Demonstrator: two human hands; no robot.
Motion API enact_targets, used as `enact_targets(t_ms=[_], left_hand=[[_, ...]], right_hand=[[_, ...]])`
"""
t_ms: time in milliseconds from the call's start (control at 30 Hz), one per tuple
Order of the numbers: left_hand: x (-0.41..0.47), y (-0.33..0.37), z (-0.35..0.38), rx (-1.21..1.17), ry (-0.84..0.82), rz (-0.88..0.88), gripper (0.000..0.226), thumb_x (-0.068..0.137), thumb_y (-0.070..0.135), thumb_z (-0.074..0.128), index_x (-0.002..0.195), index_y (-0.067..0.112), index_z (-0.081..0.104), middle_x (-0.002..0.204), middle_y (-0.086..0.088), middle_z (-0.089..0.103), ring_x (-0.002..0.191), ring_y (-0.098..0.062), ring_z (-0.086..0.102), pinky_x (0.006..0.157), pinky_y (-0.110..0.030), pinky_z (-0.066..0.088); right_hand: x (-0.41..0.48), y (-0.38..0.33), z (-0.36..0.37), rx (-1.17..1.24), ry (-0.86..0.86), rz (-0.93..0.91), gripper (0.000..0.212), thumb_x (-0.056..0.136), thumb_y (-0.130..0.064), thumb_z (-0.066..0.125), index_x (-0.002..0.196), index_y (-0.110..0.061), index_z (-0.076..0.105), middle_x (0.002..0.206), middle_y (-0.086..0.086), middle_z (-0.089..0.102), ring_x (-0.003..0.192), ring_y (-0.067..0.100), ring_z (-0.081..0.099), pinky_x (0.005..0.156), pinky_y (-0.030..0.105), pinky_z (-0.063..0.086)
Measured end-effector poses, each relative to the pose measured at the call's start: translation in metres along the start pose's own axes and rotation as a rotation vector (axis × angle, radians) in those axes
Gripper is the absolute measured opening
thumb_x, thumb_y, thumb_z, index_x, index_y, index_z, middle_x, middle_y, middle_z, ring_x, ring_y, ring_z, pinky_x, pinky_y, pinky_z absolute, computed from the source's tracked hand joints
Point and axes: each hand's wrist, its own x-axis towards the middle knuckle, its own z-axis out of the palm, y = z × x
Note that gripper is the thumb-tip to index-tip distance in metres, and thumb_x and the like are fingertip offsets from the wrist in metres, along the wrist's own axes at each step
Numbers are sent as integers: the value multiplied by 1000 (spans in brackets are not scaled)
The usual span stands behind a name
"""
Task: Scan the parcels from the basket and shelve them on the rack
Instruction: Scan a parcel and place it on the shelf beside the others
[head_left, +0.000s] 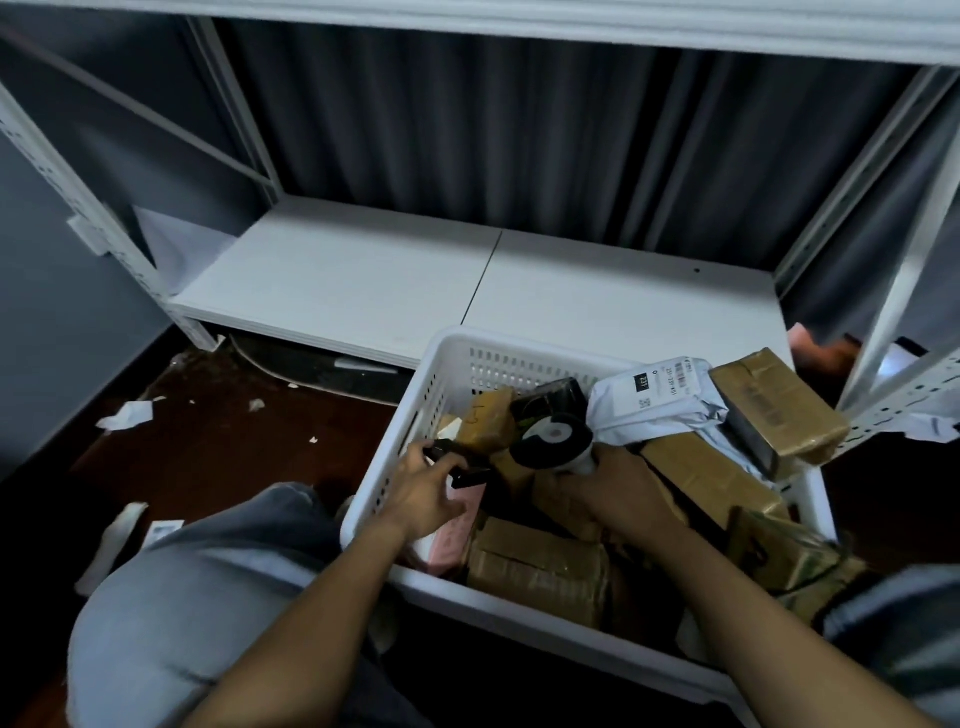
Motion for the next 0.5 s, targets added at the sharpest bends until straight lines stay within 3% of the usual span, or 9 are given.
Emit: enact_targets(t_ms=[133, 300, 400, 433, 500], left_hand=[[-5, 28, -4, 6, 49, 10, 64, 69, 54, 74, 126, 38, 49, 151, -10, 4, 140, -36, 10, 113, -38, 26], [-17, 89, -37, -278, 298, -28, 72, 56, 69, 62, 121, 39, 50, 135, -2, 33, 128, -22, 28, 104, -36, 31], [-22, 119, -52, -580, 412, -53, 61, 63, 46, 79, 117, 32, 53, 132, -1, 34, 115, -14, 43, 85, -15, 35], [-24, 130, -57, -652, 413, -71, 57, 68, 36, 82, 117, 30, 53, 132, -1, 34, 111, -11, 44, 80, -13, 34], [-27, 146, -63, -753, 411, -90, 60, 72, 37, 81, 123, 30, 50, 134, 0, 35, 112, -10, 44, 83, -17, 36]], right_hand=[[-1, 2, -15, 106, 61, 4, 20, 82, -29, 74, 75, -19, 58, 74, 0, 63, 74, 19, 60, 59, 31, 40], [-6, -3, -39, 343, 141, -25, 15, 86, -19, 71, 76, -21, 60, 70, -1, 65, 60, 7, 58, 52, 21, 42], [-8, -5, -49, 450, 191, -42, 11, 86, -13, 71, 77, -11, 65, 63, 3, 67, 48, 4, 59, 47, 19, 44], [-9, -5, -52, 489, 203, -42, 7, 85, -12, 71, 80, -8, 67, 65, 3, 69, 49, 4, 61, 47, 19, 46], [-12, -6, -56, 557, 215, -53, 5, 85, -14, 72, 88, -11, 71, 73, 2, 73, 64, 10, 69, 55, 24, 54]])
